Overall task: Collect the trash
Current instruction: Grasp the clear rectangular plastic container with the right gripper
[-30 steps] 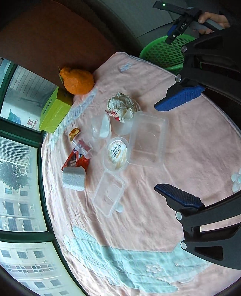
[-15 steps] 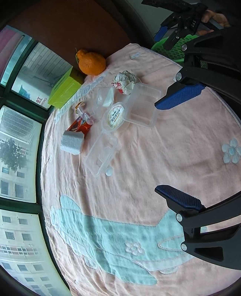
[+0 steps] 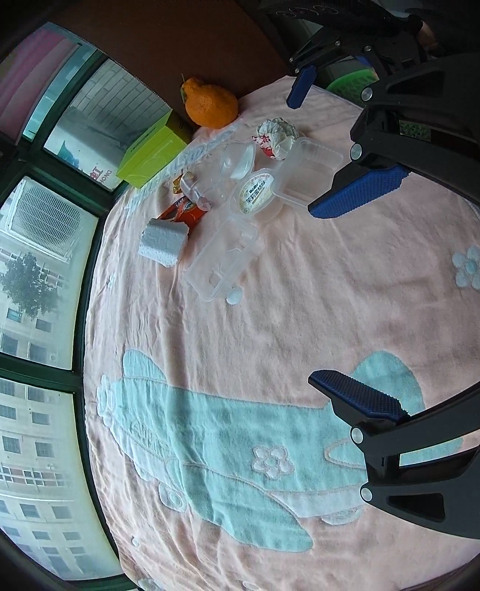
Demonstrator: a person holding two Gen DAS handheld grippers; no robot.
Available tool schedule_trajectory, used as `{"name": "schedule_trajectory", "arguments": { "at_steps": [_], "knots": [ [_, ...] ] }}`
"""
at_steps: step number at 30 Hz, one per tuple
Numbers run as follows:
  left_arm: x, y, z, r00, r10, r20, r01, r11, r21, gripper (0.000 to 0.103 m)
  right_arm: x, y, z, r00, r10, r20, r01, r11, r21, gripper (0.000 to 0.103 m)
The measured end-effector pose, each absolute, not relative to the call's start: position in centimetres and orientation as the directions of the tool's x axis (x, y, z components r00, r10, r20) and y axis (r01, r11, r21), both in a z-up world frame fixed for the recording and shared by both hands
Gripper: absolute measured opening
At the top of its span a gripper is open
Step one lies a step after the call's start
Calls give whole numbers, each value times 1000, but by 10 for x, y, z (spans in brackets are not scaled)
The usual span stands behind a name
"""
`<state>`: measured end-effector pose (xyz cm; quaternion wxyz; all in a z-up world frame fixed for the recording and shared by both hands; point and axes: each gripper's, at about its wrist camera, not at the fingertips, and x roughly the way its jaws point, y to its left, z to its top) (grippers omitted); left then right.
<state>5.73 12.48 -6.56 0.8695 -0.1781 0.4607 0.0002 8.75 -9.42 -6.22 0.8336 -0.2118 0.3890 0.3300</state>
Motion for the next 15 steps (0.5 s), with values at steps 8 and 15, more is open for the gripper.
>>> {"name": "schedule_trajectory", "arguments": {
  "at_steps": [8, 15],
  "knots": [
    [60, 140, -74, 565, -147, -812, -215, 924, -317, 81, 100, -57, -85, 481, 329, -813, -785, 574, -232, 93],
    [64, 147, -80, 560, -153, -815, -236, 913, -333, 81, 109, -47, -111, 466, 265, -844, -800, 533, -275, 77]
  ]
}}
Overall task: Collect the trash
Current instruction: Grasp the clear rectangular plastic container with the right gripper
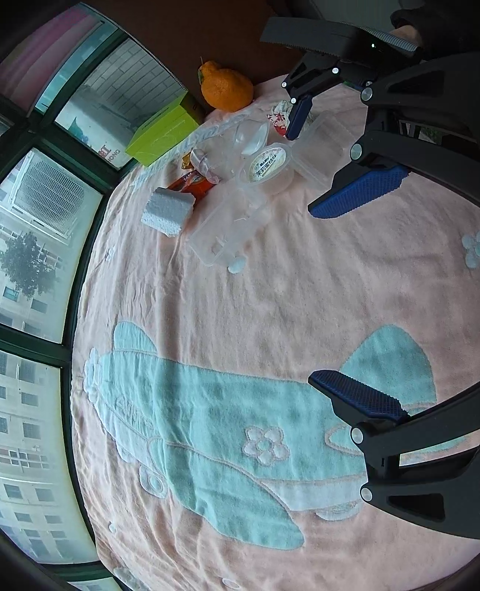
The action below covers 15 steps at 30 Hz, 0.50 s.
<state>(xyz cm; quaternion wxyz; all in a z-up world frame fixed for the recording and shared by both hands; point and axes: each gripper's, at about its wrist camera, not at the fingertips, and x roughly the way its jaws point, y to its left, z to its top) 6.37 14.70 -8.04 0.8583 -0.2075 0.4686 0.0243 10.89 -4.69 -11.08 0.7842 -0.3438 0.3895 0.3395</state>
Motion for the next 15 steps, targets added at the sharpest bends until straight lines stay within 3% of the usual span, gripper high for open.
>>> {"name": "schedule_trajectory", "arguments": {
  "at_steps": [8, 15],
  "knots": [
    [72, 145, -84, 556, -174, -813, -225, 910, -349, 81, 107, -54, -108, 459, 267, -847, -785, 568, -247, 60],
    [81, 131, -80, 561, -196, -804, -190, 915, -356, 81, 102, -73, -96, 445, 306, -842, -753, 637, -167, 58]
  ]
}}
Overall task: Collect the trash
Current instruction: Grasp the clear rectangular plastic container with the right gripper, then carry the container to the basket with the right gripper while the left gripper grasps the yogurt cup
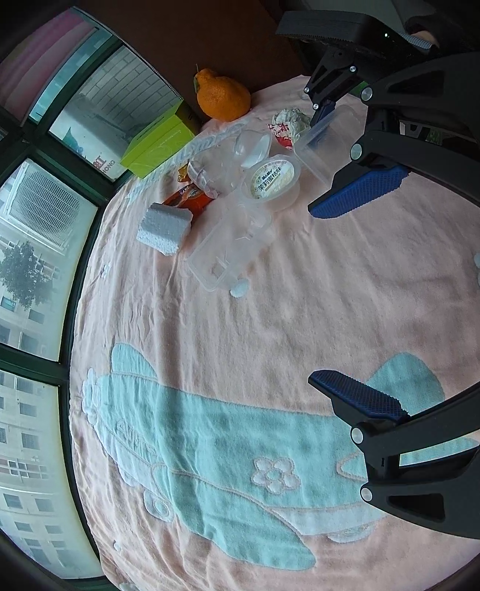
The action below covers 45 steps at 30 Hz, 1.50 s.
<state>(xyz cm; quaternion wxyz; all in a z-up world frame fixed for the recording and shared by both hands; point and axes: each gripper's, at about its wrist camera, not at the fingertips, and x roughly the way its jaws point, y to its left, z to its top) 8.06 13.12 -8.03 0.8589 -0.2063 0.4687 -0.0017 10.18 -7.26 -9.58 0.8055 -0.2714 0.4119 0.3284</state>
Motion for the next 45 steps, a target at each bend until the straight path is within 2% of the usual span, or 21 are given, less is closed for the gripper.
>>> {"name": "schedule_trajectory", "arguments": {
  "at_steps": [10, 24, 28, 37, 45],
  "knots": [
    [102, 91, -68, 564, -247, -788, -85, 932, -353, 81, 91, -124, -68, 472, 351, -809, -630, 776, -31, 57],
    [136, 28, -75, 507, -348, -788, 23, 920, -392, 81, 81, -202, -57, 549, 298, -781, -431, 901, 41, 55],
    [144, 16, -79, 489, -359, -795, 37, 919, -392, 80, 81, -217, -60, 548, 298, -782, -388, 918, 79, 48],
    [153, 13, -87, 487, -360, -795, 33, 918, -395, 75, 83, -222, -75, 539, 295, -789, -361, 927, 99, 47],
    [150, 22, -92, 478, -362, -801, 9, 913, -407, 74, 83, -221, -82, 532, 317, -785, -373, 920, 120, 47]
  ]
}}
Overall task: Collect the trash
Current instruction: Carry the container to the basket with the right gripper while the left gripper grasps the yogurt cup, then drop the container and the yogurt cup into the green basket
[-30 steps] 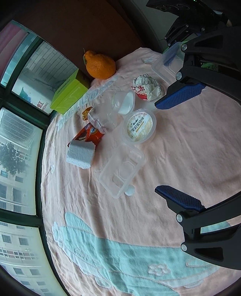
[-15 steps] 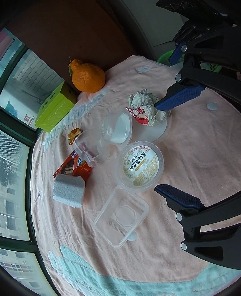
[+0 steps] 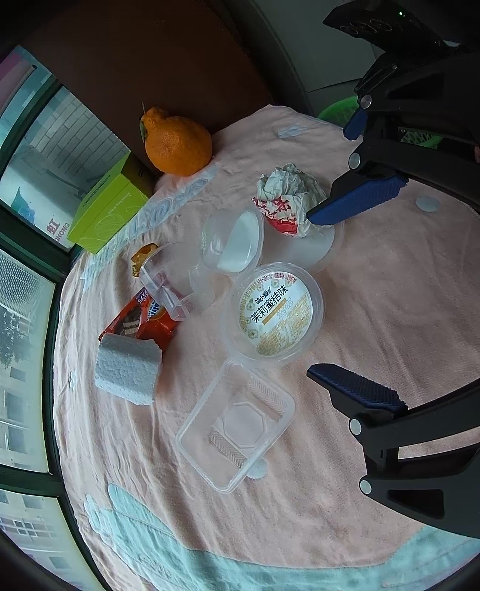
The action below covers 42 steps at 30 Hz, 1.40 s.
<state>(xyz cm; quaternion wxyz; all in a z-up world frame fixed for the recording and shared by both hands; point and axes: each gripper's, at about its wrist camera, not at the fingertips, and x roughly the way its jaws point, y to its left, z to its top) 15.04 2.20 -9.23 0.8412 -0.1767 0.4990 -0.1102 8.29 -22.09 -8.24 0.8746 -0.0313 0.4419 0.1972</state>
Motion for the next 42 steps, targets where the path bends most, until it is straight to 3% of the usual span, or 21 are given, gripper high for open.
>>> {"name": "schedule_trajectory", "arguments": {
  "at_steps": [19, 31, 34, 42],
  "knots": [
    [155, 17, -96, 486, -322, -812, 30, 935, -353, 74, 71, -234, -82, 543, 334, -770, -348, 925, 155, 57],
    [185, 7, -108, 475, -229, -849, 32, 969, -244, 74, 66, -240, -80, 554, 340, -760, -336, 927, 169, 63],
    [186, 5, -108, 475, -229, -850, 44, 971, -237, 63, 62, -243, -79, 563, 332, -756, -329, 930, 163, 63],
    [161, 5, -93, 506, -237, -829, 46, 968, -248, 63, 55, -260, -71, 593, 310, -743, -281, 945, 170, 63]
  ]
}}
